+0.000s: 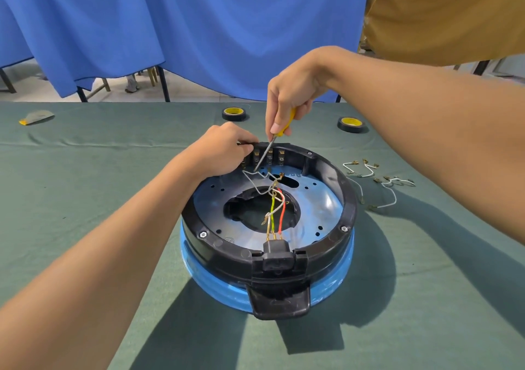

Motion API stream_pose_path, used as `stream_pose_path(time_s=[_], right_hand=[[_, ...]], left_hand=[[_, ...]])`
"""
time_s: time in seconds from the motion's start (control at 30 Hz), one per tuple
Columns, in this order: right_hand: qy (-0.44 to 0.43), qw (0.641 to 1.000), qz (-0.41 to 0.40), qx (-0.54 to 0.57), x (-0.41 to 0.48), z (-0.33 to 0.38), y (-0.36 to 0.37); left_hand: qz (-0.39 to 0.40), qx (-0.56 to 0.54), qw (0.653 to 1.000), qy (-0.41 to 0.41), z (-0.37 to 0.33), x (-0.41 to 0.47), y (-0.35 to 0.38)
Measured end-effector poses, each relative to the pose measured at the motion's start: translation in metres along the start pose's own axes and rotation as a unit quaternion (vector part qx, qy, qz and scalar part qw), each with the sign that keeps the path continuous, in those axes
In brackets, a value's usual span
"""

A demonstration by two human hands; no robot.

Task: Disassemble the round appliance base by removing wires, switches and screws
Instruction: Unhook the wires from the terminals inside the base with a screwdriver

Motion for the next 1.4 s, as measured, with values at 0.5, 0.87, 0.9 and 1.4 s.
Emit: stream_pose_path(time_s=[0.5,0.87,0.9,1.4], right_hand=[[-0.093,0.958,-0.267,0.05,-0.054,0.002,0.073],[-0.112,0.928,-0.34,0.105,-0.048,-0.002,0.077],[-0.11,0.927,-0.345,0.098,-0.048,-0.002,0.076],[-0.087,0.928,-0.362,-0.004,-0.052,0.013,0.079]], left_hand=[[0.047,-0.195,0.98,-0.007,0.017,-0.007,-0.003],[0.016,-0.232,0.972,0.019,0.045,-0.004,0.001],[0.013,-0.249,0.968,0.022,0.045,-0.003,0.002],[-0.033,-0.27,0.962,0.017,0.047,-0.002,0.0]])
Point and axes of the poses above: each hand's wrist, its own x-axis towards the middle knuckle, its own y-axis out of the palm, z = x × y, the point moved 6 cm from there along x, towards the middle knuckle, and after that the axes turned 13 degrees about z, right-handed, at the moved point
